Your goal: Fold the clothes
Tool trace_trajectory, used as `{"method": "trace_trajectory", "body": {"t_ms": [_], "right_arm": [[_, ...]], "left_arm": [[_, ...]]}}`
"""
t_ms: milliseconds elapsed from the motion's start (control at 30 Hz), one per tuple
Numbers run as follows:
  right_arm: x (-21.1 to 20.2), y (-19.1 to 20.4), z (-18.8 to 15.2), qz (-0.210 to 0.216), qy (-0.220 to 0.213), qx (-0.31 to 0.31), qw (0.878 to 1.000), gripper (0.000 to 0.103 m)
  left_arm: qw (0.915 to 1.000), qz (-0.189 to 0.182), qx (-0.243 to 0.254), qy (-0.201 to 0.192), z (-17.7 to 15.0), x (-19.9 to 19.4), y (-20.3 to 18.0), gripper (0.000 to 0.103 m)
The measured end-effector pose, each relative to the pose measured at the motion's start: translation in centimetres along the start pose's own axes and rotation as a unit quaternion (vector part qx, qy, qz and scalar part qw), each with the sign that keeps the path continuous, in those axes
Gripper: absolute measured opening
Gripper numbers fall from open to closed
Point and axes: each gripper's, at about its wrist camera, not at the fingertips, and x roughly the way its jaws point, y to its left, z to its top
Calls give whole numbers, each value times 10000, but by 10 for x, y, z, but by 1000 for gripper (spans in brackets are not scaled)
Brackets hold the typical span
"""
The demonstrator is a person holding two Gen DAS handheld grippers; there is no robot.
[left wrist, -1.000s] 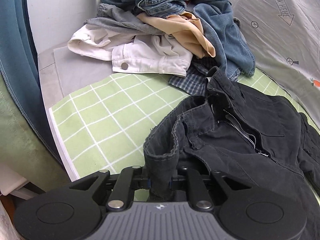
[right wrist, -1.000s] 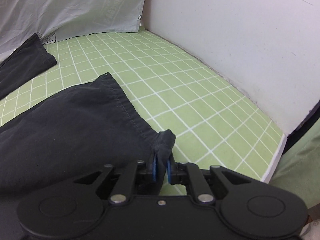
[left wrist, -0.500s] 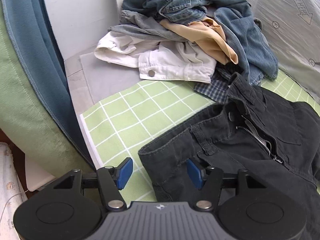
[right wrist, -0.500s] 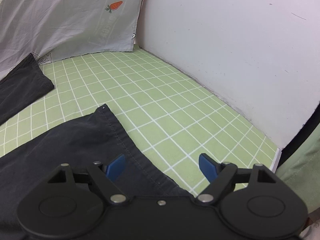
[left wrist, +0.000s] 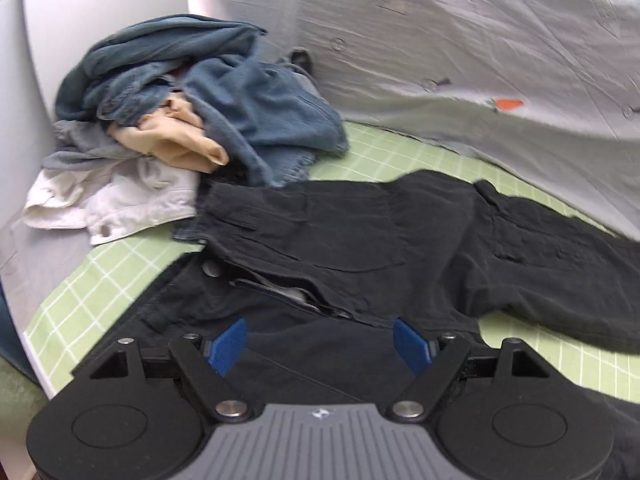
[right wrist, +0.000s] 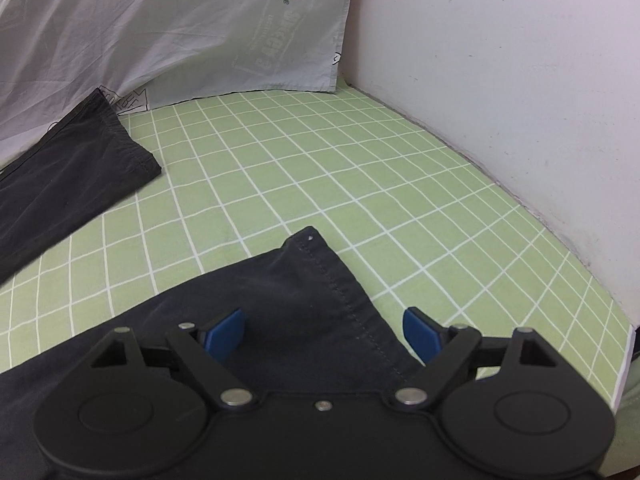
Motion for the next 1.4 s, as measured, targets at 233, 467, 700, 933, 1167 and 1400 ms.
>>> {"method": "trace_trajectory", "body": {"t_ms": [233, 467, 700, 933, 1167, 1400], "right_arm": [[12, 37, 21, 469, 6, -145, 9988, 87], [38, 79, 54, 1185, 7, -200, 9927, 83], [69, 114, 78, 1224, -60, -383, 9917, 73], [100, 149, 101, 1263, -127, -565, 9903, 37], [106, 118, 100, 714, -240, -787, 9940, 15], [110, 45, 94, -25, -212, -858, 9961, 15]], "left_arm": [[9930, -521, 720, 775, -18, 63, -71, 81], [9910, -406, 912, 893, -25, 82, -87, 94], [9898, -425, 916, 1007, -20, 93, -93, 103], [9907, -339, 792, 1053, -17, 95, -95, 103], [9915, -278, 716, 1047, -22, 90, -101, 103], [9832, -761, 1125, 1220, -27, 83, -121, 102]]}}
